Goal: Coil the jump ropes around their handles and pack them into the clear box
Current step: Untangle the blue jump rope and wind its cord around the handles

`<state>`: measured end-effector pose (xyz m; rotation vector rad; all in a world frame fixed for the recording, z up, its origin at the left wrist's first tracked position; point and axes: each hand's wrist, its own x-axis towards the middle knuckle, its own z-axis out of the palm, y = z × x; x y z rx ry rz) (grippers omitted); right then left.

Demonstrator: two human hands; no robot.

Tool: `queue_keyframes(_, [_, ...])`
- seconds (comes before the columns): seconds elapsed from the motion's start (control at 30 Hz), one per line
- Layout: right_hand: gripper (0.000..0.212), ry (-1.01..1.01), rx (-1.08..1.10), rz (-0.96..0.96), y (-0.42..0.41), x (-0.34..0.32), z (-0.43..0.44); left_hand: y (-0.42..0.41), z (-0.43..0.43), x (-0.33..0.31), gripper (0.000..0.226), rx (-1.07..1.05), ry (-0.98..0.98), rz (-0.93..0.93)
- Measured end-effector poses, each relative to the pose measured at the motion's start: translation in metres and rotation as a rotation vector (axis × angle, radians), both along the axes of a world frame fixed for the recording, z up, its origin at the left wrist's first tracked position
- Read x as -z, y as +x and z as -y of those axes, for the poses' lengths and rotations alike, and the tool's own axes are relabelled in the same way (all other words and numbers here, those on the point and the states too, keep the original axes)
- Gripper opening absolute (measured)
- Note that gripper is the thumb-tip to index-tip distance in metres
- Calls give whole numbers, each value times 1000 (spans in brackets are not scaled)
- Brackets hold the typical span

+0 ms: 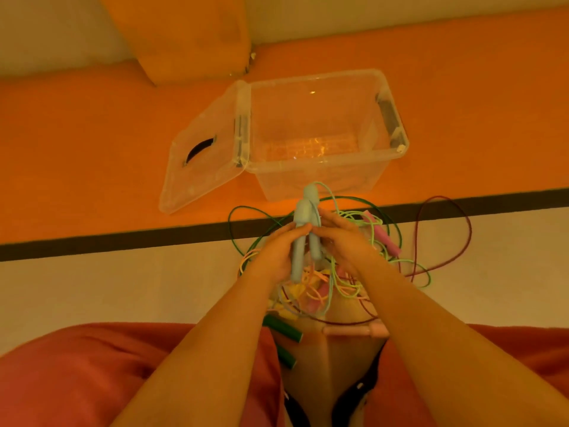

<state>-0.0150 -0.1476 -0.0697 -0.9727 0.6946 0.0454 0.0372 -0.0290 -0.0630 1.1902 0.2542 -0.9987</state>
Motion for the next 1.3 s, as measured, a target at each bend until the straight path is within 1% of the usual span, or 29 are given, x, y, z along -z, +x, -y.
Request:
queue_keyframes(0.07, [47,18,31,92,7,-40,2,8,4,-36,24,-23,-78,52])
queue_keyframes(0.2, [44,-8,64,300,16,-128,5,23,10,-121,31,2,-139,221])
queue_keyframes(0.27, [43,-38,83,393,15,-174,8,24,15,-169,26,6,-168,301])
queue_keyframes(0.33, [39,-69,97,493,12,-224,11,22,22,-219,17,1,-210,362])
queue_keyframes(0.4, [36,-104,101,600,7,-275,15,17,28,-268,15,-12,-267,399])
queue_keyframes(0.53, [42,-202,77,747,-5,-367,16,4,33,-359,26,-30,-381,474])
queue_keyframes(0.63, [36,-246,78,847,-19,-418,13,-11,26,-412,25,-3,-474,527])
queue_keyframes(0.7, [36,-245,76,910,-29,-441,11,-20,22,-435,29,14,-505,573])
queue_keyframes(0.8, [37,-288,72,944,-39,-454,9,-27,17,-449,39,31,-492,635])
queue_keyframes(0.87, [37,-390,76,905,-42,-452,9,-32,12,-448,42,48,-467,656])
queue_keyframes(0.97, [37,-558,71,787,-42,-437,8,-33,9,-433,27,71,-433,660])
queue_keyframes(1.03, [37,-580,78,737,-40,-423,8,-32,9,-419,20,72,-402,667])
queue_keyframes(1.2, [29,-595,58,611,-30,-380,9,-23,14,-377,32,34,-263,691])
queue_keyframes(1.3, [14,-601,71,546,-24,-355,10,-12,19,-348,33,-1,-270,659])
